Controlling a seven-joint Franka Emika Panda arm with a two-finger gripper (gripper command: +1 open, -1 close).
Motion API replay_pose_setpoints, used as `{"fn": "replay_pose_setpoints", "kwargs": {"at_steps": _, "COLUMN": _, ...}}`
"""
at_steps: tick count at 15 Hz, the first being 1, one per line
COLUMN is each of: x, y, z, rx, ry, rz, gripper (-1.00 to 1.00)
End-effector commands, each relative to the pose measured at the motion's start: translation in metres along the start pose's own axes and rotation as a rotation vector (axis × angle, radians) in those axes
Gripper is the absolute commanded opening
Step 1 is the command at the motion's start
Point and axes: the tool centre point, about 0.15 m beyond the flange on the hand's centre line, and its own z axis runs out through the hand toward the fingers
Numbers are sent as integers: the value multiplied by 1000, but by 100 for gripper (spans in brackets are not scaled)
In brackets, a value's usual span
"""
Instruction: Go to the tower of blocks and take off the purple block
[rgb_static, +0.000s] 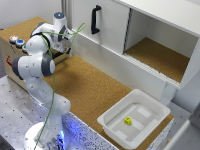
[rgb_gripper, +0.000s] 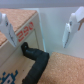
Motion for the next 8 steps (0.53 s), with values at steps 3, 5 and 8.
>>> {"fn": "replay_pose_setpoints", "kwargs": {"at_steps": 3, "x": 48, "y": -35, "z": -50, "rx": 49, "ry": -135, "rz": -353, "gripper": 100}}
{"fn": "replay_pose_setpoints", "kwargs": {"at_steps": 5, "x": 61, "y": -50, "z": -55, "rx": 70, "ry": -177, "rz": -487, "gripper": 100}}
{"fn": "replay_pose_setpoints", "kwargs": {"at_steps": 8, "x": 70, "y": -73, "z": -62, "rx": 102, "ry": -241, "rz": -660, "gripper": 100}}
